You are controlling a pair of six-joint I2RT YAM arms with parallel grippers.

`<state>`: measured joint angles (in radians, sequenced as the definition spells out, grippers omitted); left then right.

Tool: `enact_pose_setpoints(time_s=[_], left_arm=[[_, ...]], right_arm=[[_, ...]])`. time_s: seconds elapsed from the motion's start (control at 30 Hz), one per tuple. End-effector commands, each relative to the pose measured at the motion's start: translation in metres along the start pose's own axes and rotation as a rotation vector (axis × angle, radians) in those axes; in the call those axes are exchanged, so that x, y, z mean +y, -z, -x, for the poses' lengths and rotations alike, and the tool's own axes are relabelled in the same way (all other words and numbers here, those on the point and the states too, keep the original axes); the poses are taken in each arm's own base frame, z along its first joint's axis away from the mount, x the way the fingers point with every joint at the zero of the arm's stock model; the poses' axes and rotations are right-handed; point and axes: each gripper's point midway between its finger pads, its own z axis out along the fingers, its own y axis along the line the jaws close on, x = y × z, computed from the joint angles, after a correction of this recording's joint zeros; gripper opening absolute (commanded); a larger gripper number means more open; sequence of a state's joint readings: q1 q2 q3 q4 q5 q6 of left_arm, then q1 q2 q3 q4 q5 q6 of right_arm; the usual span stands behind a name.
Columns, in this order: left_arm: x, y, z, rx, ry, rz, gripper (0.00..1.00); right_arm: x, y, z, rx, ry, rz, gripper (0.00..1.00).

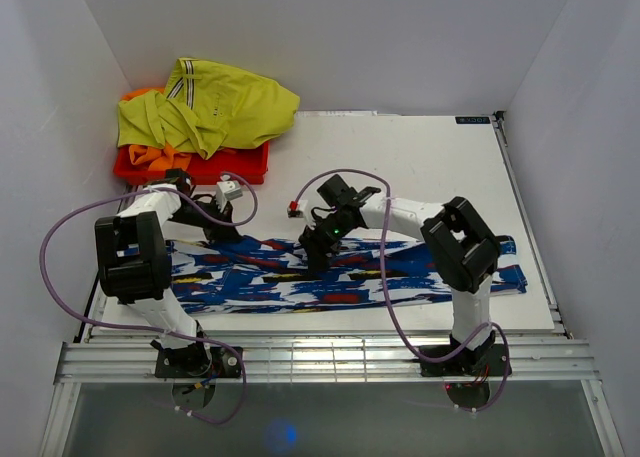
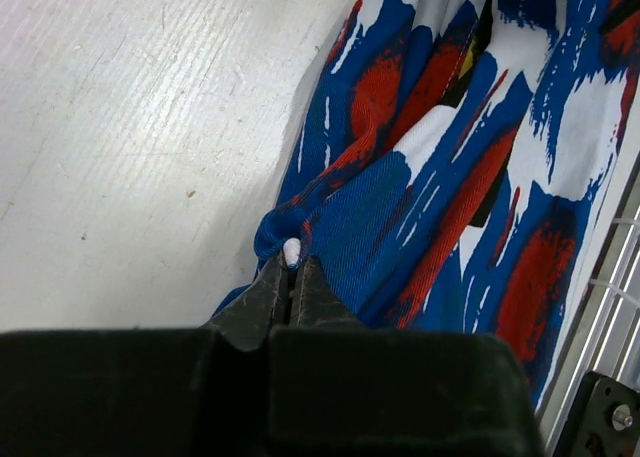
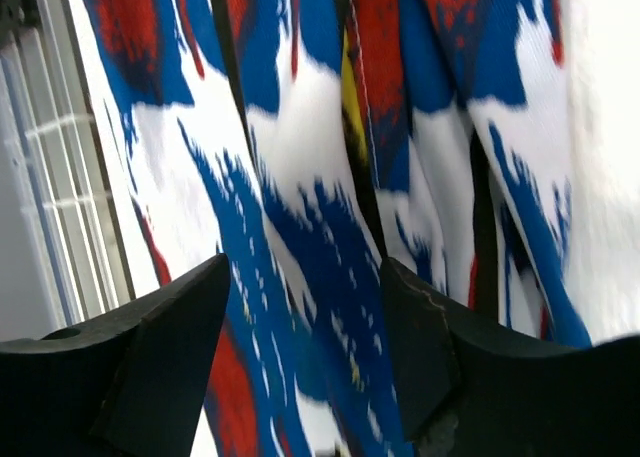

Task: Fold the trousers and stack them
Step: Fold the trousers

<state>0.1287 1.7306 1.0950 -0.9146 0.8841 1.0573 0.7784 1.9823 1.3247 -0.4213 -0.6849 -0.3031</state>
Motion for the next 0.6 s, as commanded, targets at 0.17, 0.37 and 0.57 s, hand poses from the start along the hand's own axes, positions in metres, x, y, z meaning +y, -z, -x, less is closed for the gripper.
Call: enact_pose_setpoints(time_s=[0.17, 0.37, 0.57], left_arm=[[0.004, 0.007, 0.028, -0.087, -0.027, 0.029, 0.0], [0.026, 0.011, 0.04, -0.113, -0.001, 0.1, 0.0], [0.059, 0.018, 0.047, -0.13, 0.014, 0.236, 0.0]], right_arm=[[0.004, 0.098, -0.046, 0.087, 0.02, -0.177, 0.64], [-0.002, 0.108, -0.128, 0.276, 0.004, -0.294, 0.34], [-0.025, 0.106, -0.203, 0.45, -0.039, -0.421, 0.31]])
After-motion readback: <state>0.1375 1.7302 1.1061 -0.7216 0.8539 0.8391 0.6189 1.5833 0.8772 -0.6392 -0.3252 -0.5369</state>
